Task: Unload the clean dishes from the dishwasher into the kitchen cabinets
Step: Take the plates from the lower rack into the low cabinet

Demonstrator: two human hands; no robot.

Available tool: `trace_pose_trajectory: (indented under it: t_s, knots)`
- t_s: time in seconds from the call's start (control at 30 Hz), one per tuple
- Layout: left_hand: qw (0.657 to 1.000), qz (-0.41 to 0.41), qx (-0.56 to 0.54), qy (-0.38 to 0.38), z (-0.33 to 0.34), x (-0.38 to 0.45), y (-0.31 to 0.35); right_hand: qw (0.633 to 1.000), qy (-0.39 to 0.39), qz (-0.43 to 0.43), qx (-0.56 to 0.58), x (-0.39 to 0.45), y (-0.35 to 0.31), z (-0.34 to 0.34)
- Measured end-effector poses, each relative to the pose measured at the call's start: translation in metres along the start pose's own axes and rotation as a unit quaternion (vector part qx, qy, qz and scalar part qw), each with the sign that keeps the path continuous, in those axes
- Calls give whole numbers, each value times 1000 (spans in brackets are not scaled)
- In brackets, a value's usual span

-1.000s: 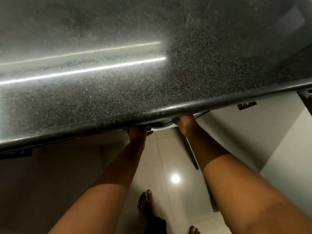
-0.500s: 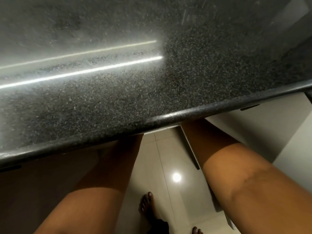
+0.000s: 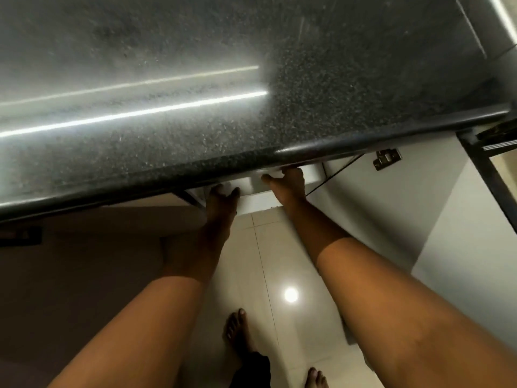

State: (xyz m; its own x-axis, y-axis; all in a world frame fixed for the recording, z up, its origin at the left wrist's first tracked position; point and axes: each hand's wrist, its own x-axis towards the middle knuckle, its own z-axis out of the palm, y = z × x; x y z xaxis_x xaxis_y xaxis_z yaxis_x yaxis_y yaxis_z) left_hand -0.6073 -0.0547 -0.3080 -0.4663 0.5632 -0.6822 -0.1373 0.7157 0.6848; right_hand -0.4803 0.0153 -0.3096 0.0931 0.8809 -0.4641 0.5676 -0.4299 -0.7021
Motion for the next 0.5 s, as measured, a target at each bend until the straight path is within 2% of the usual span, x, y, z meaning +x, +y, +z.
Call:
trace_pose_trajectory:
  t_s: [0.1, 0.3, 0.5]
  knots:
    - [1000, 18, -12, -10, -2, -17, -10, 1000, 5, -4, 9, -24, 15, -4]
    - [999, 21, 33, -31, -9, -69, -33, 999, -3, -46, 18, -82, 41, -27]
    - [993, 75, 80, -36, -11, -162, -40, 992, 3, -114, -50, -165, 57, -79]
